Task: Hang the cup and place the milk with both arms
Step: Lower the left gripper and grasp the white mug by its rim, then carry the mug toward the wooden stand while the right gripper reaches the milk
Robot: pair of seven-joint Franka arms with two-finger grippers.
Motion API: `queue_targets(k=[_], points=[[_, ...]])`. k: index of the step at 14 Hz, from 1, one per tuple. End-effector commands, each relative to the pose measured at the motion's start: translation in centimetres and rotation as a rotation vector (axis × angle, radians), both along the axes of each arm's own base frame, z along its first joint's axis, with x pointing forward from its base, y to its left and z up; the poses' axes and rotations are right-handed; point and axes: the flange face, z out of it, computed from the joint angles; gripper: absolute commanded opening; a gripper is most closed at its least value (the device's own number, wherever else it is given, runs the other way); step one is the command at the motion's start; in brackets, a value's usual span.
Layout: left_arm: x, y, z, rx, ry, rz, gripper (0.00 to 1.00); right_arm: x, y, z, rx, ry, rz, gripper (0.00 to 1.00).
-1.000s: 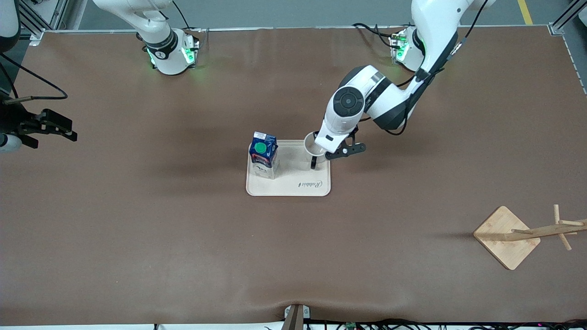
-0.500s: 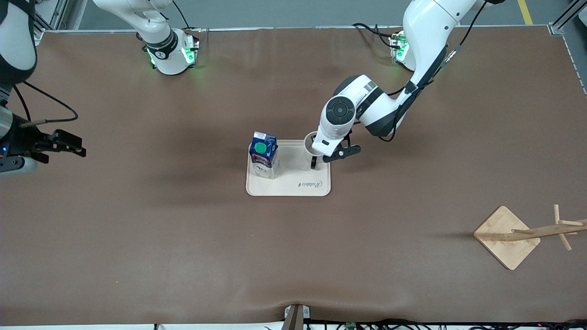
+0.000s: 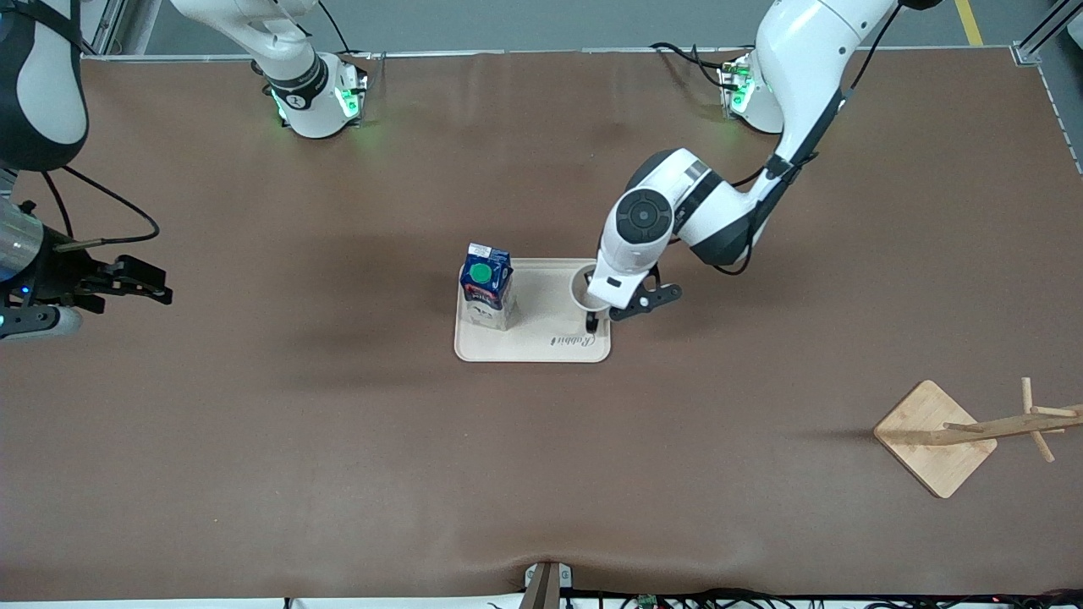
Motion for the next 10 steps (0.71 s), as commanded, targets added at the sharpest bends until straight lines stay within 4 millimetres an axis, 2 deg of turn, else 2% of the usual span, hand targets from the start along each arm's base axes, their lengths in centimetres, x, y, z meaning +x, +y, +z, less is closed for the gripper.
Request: queue_targets(k=[1,3,5,8,10], points=[[2.0,0.4,4.7,0.061,0.008,-0.003,0.0,0.1,3.2,0.6,0.032,0.005,-0.061,1.0],[3.9,2.4,7.5,0.063,-0.009,0.025,0.0,0.0,4.9,0.6,0.045,0.013,-0.1,1.0],[5.6,5.1,10.4,0.049,-0.052,0.055,0.0,-0.2,7.4,0.6,0.056,0.018,-0.095,1.0],[8.6,10.3,14.5,0.028,-0.118,0.126,0.0,-0.9,11.5,0.5,0.054,0.042,-0.151,1.0],[11.1,13.8,17.0,0.015,-0.169,0.19,0.0,-1.6,15.1,0.0,0.054,0.06,-0.187,1.0]])
